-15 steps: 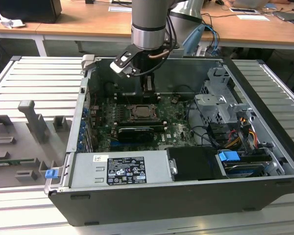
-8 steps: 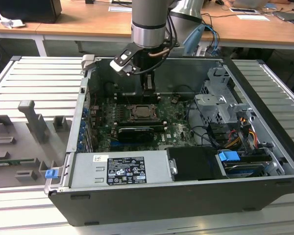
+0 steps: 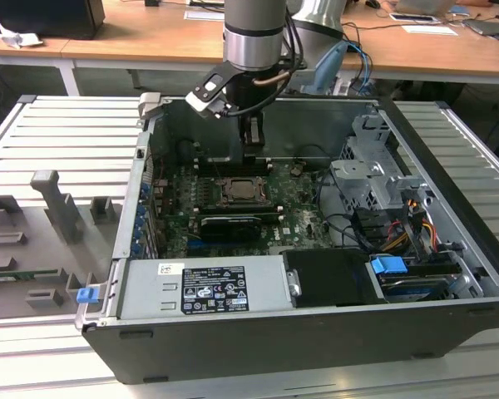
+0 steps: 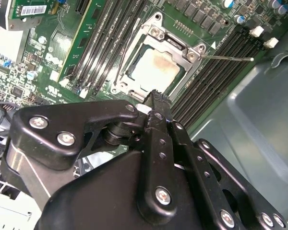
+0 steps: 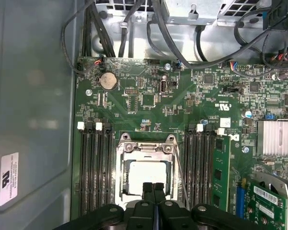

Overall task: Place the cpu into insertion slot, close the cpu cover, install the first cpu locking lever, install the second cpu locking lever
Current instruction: 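Install the first cpu locking lever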

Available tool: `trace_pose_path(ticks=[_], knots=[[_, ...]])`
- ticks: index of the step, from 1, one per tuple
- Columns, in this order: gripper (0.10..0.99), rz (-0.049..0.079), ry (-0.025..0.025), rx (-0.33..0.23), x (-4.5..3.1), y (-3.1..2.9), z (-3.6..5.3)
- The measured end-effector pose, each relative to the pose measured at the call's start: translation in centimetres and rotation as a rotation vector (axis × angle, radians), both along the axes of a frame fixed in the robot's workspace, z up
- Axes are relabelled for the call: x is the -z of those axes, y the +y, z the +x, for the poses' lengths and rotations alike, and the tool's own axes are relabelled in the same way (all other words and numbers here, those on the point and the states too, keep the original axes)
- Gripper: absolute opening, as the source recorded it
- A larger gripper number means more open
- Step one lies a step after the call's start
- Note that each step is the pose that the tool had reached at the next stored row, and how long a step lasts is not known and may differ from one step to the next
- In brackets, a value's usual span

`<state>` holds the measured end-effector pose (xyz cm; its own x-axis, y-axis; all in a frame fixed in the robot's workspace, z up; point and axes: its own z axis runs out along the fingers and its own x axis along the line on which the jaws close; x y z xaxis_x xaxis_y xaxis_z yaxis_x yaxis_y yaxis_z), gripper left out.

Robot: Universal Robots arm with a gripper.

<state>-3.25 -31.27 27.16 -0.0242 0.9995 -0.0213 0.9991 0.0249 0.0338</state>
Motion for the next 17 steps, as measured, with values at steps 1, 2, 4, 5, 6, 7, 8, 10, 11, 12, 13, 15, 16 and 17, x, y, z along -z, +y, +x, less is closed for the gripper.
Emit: trace_pose_path(ticks=[1,2,4,5,6,7,8,10,11,12,13,15,16,17], knots=[[0.106,0.0,0.0,0.0,-0.06,0.0,0.0],[0.106,0.0,-0.0001,0.0,-0.07,0.0,0.0],[0.106,0.001,-0.0001,-0.004,-0.07,0.0,0.0],[0.106,0.0,0.0,-0.011,-0.08,0.0,0.0],[0.106,0.0,-0.0001,-0.021,-0.08,0.0,0.0],[0.106,0.0,0.0,-0.045,-0.08,0.0,0.0],[0.106,0.0,0.0,-0.062,-0.08,0.0,0.0],[0.106,0.0,0.0,-0.101,-0.08,0.0,0.0],[0.106,0.0,0.0,-0.12,-0.07,0.0,0.0],[0.106,0.0,0.0,-0.16,-0.07,0.0,0.0],[0.106,0.0,0.0,-0.177,-0.07,0.0,0.0],[0.106,0.0,0.0,-0.235,-0.05,0.0,0.0],[0.106,0.0,0.0,-0.249,-0.04,0.0,0.0],[0.106,0.0,0.0,-0.26,0.0,0.0,0.0]])
